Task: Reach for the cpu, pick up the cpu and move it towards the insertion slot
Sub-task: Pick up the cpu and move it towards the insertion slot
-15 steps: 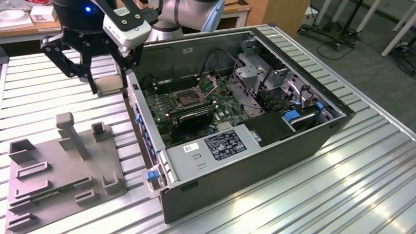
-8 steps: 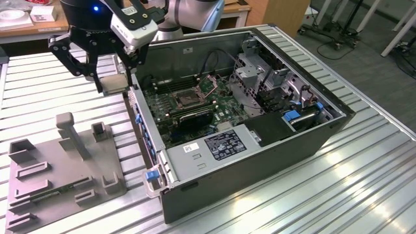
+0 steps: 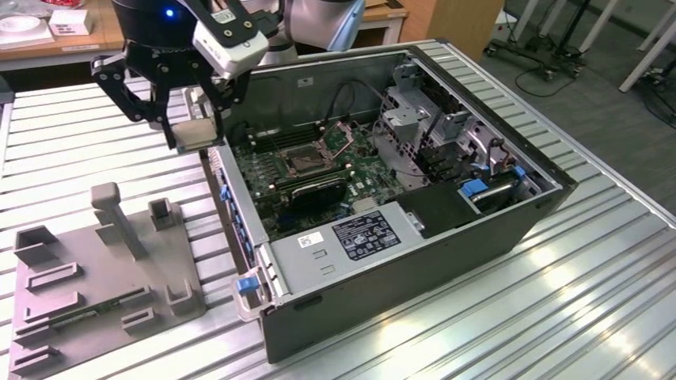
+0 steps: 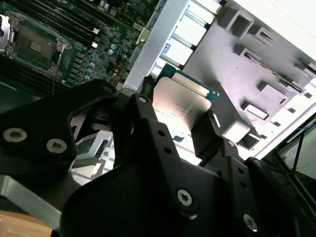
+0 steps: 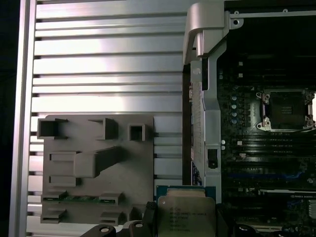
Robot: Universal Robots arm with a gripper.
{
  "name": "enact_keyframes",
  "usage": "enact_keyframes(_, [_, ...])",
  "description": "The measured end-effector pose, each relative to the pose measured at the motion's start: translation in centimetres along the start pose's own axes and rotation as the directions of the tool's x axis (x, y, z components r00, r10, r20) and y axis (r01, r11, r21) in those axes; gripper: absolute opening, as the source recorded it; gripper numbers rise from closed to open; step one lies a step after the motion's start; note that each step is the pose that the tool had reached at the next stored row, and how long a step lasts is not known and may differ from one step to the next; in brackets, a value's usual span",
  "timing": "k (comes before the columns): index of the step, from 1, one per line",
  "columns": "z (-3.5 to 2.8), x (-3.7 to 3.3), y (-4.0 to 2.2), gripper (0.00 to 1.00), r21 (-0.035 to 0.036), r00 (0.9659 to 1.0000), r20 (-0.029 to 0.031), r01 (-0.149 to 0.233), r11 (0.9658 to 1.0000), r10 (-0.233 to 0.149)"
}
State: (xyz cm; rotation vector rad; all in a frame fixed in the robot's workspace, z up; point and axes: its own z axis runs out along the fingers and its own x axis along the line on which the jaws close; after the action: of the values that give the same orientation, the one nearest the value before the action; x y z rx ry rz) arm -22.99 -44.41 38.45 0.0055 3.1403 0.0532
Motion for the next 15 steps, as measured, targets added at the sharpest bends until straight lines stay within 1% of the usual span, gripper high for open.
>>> enact_keyframes(15, [0.01, -1.73, 0.01, 0.55, -0.0001, 1.0000, 0.0001, 0.000, 1.0000, 0.000])
